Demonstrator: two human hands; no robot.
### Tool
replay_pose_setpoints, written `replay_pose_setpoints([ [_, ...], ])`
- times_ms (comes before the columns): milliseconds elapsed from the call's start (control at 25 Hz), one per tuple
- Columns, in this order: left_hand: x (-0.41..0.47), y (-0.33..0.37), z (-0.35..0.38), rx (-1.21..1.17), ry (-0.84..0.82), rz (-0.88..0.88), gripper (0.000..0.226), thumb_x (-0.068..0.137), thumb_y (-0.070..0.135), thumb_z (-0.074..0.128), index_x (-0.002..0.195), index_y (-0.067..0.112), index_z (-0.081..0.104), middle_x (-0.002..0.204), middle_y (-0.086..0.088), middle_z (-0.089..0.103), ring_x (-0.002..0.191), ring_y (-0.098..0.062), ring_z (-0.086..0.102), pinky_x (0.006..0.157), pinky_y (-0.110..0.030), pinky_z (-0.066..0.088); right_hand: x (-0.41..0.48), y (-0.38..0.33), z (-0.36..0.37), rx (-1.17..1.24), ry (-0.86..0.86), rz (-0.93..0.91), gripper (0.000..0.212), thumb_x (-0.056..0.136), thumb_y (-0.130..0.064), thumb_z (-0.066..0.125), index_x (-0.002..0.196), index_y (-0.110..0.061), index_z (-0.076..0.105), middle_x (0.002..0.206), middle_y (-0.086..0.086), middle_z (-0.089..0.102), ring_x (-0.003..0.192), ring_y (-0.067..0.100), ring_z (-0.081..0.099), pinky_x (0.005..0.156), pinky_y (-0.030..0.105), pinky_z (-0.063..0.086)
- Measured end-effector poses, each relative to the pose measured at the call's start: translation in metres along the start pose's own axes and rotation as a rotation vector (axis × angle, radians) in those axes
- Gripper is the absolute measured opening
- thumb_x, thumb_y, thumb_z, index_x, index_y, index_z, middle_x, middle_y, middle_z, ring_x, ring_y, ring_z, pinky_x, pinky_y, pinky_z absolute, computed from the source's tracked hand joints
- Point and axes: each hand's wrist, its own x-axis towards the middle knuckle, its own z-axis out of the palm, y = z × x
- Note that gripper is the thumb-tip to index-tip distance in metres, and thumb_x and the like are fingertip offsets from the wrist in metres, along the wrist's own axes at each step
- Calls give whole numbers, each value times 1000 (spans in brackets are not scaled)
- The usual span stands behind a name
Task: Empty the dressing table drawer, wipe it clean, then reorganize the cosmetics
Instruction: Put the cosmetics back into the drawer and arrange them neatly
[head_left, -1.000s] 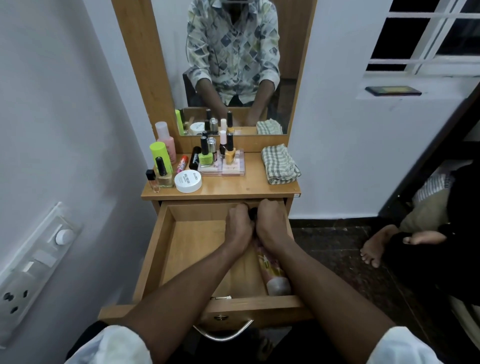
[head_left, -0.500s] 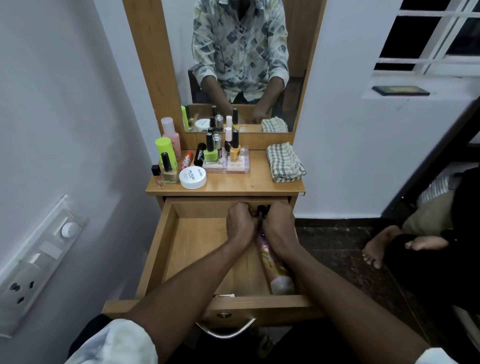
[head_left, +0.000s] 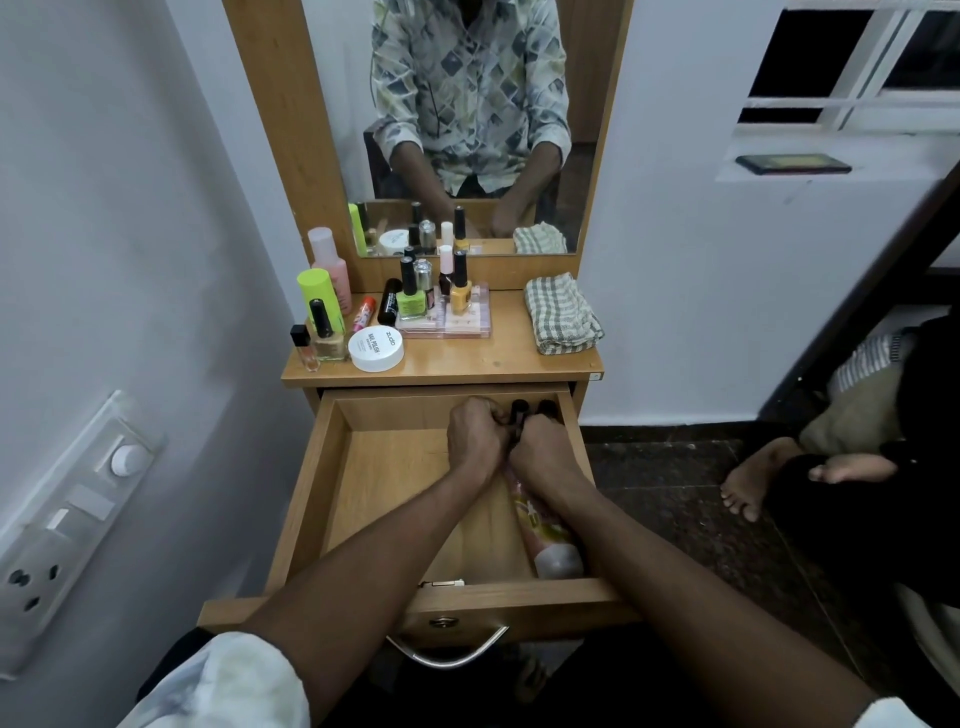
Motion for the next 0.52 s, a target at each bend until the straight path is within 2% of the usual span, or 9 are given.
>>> replay_pose_setpoints([
  [160,0,1,3,24,-2,-1,11,83,4,67,75,6,74,82,-8,73,79,-23,67,74,-41,58,-4,0,-4,39,7,32,17,92,2,48,102,3,62,83,5,53,86,25,58,62,25,41],
  [360,-1,1,9,36,-18,-13,12,84,13,69,75,11,76,80,-3,74,75,-18,67,70,-39,58,-6,1,-5,11,41,27,19,94,3,47,104,5,63,81,4,52,84,24,57,67,26,41],
  [440,-2,3,9,39,-17,-5,13,84,14,70,73,11,76,77,-3,73,73,-18,67,69,-39,58,-5,4,-5,4,47,23,18,93,2,48,101,5,63,76,2,50,78,20,54,62,26,40],
  [520,-4,7,9,39,-36,-13,13,83,11,69,72,8,75,76,-6,73,73,-20,68,69,-41,58,-5,8,-4,17,33,29,16,93,1,49,100,2,63,80,5,55,77,18,55,58,23,41],
])
